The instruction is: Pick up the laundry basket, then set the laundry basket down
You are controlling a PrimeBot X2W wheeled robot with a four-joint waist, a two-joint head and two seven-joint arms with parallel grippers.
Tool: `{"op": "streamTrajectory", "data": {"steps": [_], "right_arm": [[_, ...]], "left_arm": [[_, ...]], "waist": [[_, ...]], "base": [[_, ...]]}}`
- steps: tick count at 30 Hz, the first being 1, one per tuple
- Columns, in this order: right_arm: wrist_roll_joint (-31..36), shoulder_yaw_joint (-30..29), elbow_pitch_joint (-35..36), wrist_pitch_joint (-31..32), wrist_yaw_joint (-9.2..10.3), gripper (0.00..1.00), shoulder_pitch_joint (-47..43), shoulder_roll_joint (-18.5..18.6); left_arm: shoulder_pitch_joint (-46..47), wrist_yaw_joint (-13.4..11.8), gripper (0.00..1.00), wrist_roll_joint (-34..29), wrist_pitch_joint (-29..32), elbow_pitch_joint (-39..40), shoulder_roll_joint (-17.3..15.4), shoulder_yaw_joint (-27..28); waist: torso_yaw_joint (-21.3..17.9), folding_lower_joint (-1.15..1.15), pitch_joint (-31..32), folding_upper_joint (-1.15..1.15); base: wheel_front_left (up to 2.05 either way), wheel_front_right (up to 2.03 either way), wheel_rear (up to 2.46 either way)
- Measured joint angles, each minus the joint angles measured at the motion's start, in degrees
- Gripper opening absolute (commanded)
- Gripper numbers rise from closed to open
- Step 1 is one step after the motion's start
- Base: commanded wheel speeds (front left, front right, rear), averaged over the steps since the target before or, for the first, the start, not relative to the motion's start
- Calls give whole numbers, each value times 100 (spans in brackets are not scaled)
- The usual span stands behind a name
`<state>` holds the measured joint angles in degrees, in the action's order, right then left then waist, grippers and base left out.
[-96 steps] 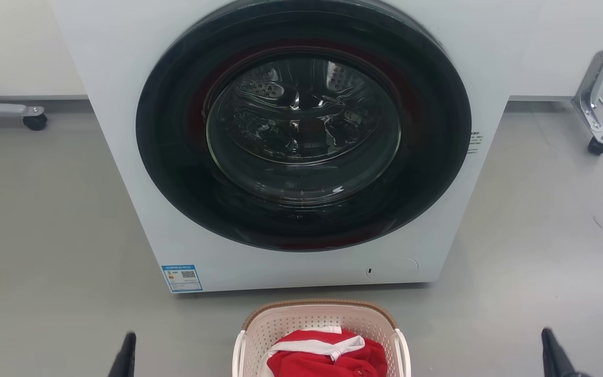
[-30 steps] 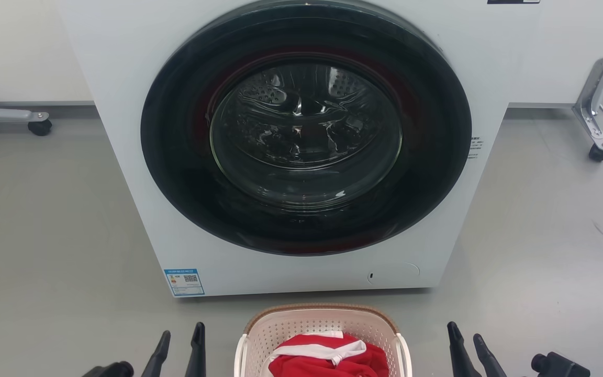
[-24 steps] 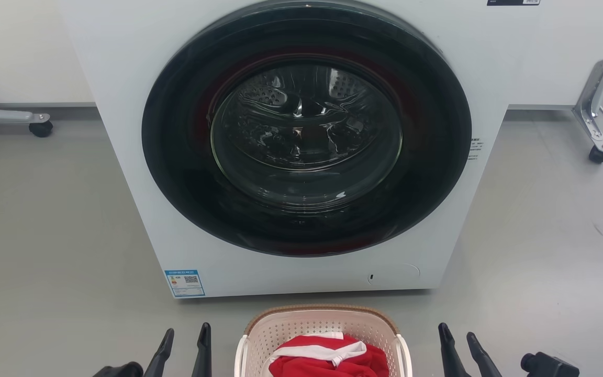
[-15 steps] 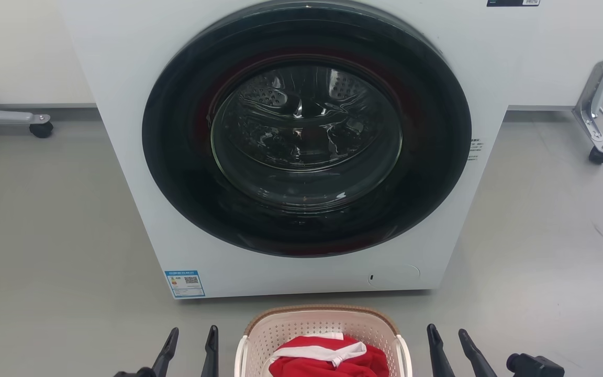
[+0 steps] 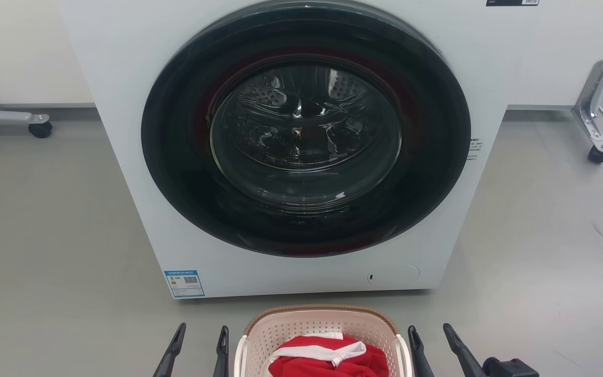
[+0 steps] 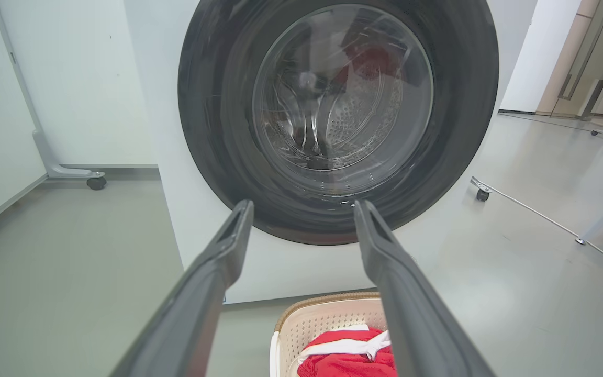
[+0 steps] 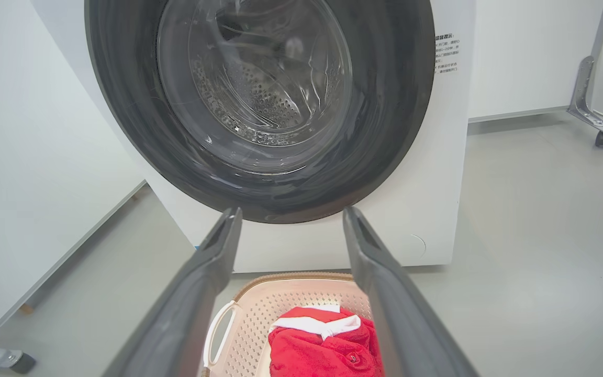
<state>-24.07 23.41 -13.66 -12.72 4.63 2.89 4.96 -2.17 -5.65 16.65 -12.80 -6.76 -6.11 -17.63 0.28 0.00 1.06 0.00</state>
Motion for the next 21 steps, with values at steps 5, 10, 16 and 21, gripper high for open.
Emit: {"op": "streamTrajectory", "data": {"steps": [5,10,16,21], "right_arm": [[419,80,56,-127,92,100,-3,13],[589,40,87,-158,99,100,-20,22],[589,-163,180,-158,103,100,-27,37],[604,-254,221,-159,126,100,-63,51]], "left_arm": [[-70,-96,100,-357,-130,36,-2,-41],[-71,-98,100,-421,-152,52,3,-16],[-71,-97,100,-411,-152,52,3,78],[-71,-97,100,-405,-152,52,3,141]], "waist": [[-10,0,-9,0],[-22,0,-18,0],[-34,0,-25,0],[-36,0,-23,0]], "base": [[0,0,0],[0,0,0],[0,0,0],[0,0,0]]}}
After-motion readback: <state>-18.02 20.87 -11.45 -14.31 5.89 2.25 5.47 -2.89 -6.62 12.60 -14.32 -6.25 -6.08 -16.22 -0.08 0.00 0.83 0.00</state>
